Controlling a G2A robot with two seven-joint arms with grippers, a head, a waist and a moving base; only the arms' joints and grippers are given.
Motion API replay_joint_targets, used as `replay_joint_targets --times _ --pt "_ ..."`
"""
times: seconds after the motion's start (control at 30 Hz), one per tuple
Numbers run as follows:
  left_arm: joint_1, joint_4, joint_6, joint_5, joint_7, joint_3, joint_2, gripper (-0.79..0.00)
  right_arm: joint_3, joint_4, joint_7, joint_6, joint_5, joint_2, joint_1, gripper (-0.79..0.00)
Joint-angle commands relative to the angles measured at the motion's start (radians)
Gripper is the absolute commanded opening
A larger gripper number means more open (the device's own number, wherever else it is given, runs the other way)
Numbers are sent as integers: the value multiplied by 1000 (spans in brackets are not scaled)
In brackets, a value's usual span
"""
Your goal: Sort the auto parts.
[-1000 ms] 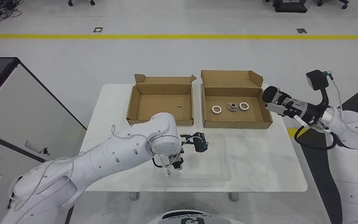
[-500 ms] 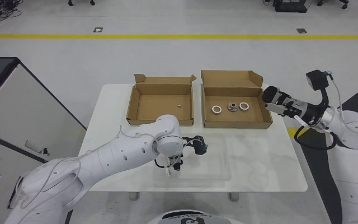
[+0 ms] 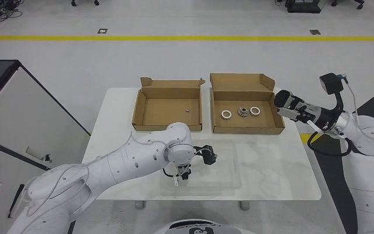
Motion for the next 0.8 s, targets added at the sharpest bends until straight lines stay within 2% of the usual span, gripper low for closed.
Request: replay_joint_targets --times 0.0,0.4,0.53,0.63,0.67,0.77 --pt "-2 6 -1 -2 2 5 -3 -428 0 0 0 0 0 0 0 0" --pt "-6 47 -15 -5 15 17 -22 -465 0 0 0 0 0 0 0 0" --pt "-4 66 -17 -5 18 20 -28 -502 0 0 0 0 0 0 0 0" --pt "-3 76 -24 -4 27 18 -31 -683 0 0 0 0 0 0 0 0" --pt "-2 80 -26 -5 30 17 -32 -785 0 0 0 0 0 0 0 0" --pt "0 86 -24 -8 55 5 -33 -785 0 0 0 0 0 0 0 0"
